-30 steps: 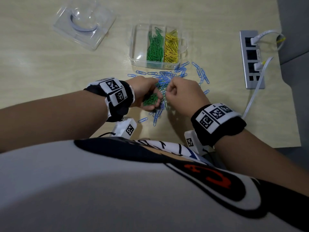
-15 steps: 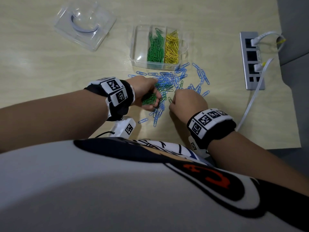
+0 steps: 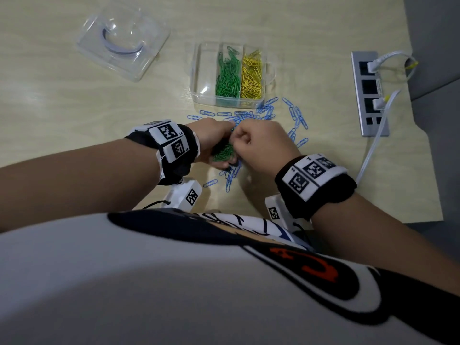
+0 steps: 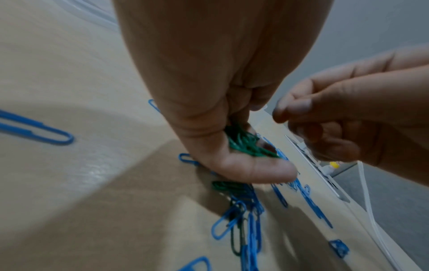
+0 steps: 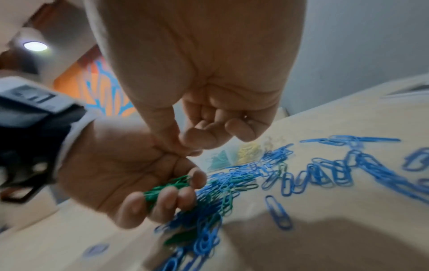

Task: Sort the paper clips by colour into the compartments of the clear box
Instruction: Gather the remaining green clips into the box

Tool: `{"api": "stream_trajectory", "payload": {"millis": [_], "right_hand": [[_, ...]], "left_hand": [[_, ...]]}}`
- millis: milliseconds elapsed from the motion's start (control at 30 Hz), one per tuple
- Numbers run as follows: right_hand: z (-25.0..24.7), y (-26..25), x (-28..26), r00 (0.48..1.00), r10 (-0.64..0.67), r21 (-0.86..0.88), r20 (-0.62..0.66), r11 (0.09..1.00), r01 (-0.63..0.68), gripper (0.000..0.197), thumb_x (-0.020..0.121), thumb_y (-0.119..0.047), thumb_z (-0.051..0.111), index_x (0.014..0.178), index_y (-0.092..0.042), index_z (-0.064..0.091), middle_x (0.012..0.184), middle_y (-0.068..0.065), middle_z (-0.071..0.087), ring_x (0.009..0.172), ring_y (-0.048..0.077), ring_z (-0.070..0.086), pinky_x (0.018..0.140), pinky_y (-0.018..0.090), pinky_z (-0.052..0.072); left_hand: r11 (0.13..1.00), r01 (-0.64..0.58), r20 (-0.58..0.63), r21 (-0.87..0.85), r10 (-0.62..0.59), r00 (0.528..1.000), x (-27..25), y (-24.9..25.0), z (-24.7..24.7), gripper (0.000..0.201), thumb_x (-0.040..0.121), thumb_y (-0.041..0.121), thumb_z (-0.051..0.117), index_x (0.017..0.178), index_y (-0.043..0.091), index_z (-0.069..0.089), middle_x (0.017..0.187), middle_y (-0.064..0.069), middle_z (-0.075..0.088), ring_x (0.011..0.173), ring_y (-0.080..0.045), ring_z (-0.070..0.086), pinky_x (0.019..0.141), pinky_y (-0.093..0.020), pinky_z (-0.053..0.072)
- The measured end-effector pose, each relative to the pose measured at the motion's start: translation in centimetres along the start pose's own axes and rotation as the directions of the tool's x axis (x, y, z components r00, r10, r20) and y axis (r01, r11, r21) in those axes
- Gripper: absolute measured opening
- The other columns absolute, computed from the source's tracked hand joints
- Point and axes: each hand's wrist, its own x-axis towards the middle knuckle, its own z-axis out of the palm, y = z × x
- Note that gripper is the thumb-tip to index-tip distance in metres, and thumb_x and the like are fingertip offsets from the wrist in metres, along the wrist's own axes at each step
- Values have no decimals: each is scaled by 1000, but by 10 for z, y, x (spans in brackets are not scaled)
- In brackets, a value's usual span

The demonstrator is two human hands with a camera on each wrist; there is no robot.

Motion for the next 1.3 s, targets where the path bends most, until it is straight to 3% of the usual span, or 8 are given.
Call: {"api": "stream_trajectory", "payload": {"millis": [100,200,433,600,733,900,1000,1300], "right_hand": [[-8,22,19,974,151,-101,-171,980,-169,20,89,-24,49,90,-13,65,91,11,67,90,30,60,72,32,45],[-12,46,37,954,246,-264,-169,922,-284,25,90,-28,50,93,-7,64,94,16,65,91,33,59,66,31,38],[-9,45,51,969,246,-368,5,902,-227,13,82,-24,57,75,-14,53,74,10,52,69,29,46,50,29,30],[-17,20,33,989,130,-184,-75,973,-141,12,80,-25,56,79,-14,62,79,5,63,77,26,58,67,33,49],[-5,-8,16,995,-17,-7,99,1000,18,6,81,-25,64,78,-23,69,78,-3,69,79,17,64,77,33,52],[1,15,32,994,56,-91,-92,994,-64,11,86,-27,57,89,-20,66,91,1,68,86,22,62,76,33,51],[3,30,37,997,72,-290,14,955,-65,14,86,-34,62,96,-24,59,108,5,56,95,27,58,81,37,49],[-14,32,32,996,67,-219,-53,973,-78,10,81,-19,55,81,-26,61,93,4,64,88,27,59,74,36,51]], "left_hand": [[1000,27,21,12,-27,999,-2,0,0,52,103,41,24,77,9,56,65,-9,57,54,-17,58,59,-26,48],[999,36,13,29,-36,999,-4,0,-3,53,103,42,25,76,7,56,66,-9,56,59,-20,58,53,-22,51],[999,48,-2,14,-48,999,-1,1,-11,55,102,43,25,77,6,57,65,-10,56,64,-22,56,57,-25,53],[999,41,-15,-20,-42,999,2,3,-13,56,102,45,23,80,6,57,68,-10,57,60,-19,58,60,-27,53],[999,19,-42,-50,-22,999,6,3,-12,49,102,43,29,93,5,58,70,-13,59,55,-19,62,60,-30,56],[997,43,-19,-57,-45,999,4,1,-13,55,103,44,24,78,8,57,62,-8,59,60,-18,59,79,-35,53],[997,50,-31,-63,-52,998,3,-1,-15,56,103,44,23,76,7,57,63,-10,58,63,-21,58,93,-42,49],[996,39,-53,-85,-43,998,3,-1,-21,55,102,43,25,78,6,57,67,-13,57,64,-23,58,87,-40,51]]}}
